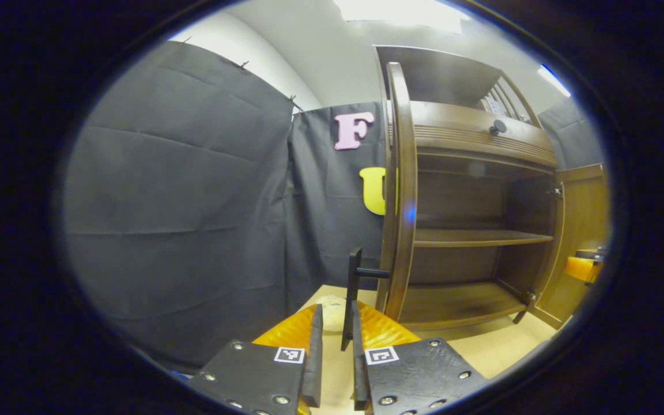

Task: Open the right door of the double-door shoe cabinet with the right hand, and open the left door with the left hand.

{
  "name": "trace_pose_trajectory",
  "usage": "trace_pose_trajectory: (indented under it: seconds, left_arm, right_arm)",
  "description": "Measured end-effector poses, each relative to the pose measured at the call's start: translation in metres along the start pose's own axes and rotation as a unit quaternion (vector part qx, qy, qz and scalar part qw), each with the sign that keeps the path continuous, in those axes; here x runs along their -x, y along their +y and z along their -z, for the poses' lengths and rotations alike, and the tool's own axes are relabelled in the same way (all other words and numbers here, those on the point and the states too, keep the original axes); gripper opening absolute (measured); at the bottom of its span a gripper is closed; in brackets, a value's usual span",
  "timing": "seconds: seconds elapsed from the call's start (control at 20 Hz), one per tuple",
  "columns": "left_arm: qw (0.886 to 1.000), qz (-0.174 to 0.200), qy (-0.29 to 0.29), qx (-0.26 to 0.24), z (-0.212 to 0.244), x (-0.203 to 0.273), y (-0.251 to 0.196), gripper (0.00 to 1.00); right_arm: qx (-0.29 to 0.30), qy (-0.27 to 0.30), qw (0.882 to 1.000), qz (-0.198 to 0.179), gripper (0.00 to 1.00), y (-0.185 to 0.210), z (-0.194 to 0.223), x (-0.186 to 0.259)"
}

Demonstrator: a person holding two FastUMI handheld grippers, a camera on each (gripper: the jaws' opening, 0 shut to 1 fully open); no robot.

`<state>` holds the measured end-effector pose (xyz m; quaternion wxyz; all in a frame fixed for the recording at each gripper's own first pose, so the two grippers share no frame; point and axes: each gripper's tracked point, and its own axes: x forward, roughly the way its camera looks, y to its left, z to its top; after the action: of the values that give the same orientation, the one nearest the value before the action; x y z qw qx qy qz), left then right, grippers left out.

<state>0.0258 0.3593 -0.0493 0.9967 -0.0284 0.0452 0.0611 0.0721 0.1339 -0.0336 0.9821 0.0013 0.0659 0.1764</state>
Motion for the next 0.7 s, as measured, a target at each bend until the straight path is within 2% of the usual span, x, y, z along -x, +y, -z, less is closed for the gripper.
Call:
trace_pose_trajectory:
  seconds: [0.1, 0.2, 0.25, 0.45, 0.7]
  left_arm:
    - [1.000, 0.008, -0.001, 0.010, 0.001, 0.001, 0.006, 0.27]
    - [1.000, 0.023, -0.001, 0.018, 0.002, -0.001, 0.004, 0.27]
    - [1.000, 0.025, -0.004, 0.013, 0.003, 0.000, 0.006, 0.19]
    - [0.999, 0.038, -0.012, 0.010, 0.002, 0.005, 0.003, 0.27]
    - [0.999, 0.041, -0.029, -0.002, -0.011, 0.018, -0.002, 0.19]
  right_arm:
    - [-0.001, -0.001, 1.000, 0.003, 0.94, 0.008, 0.000, -0.003]
    - [-0.001, -0.002, 1.000, 0.010, 0.94, 0.012, 0.001, -0.004]
    - [-0.001, -0.002, 1.000, 0.015, 0.96, 0.014, 0.002, -0.004]
    - [0.000, -0.003, 0.999, 0.032, 0.96, 0.014, 0.000, 0.004]
    - [0.015, -0.016, 0.999, 0.035, 0.93, -0.001, -0.013, 0.027]
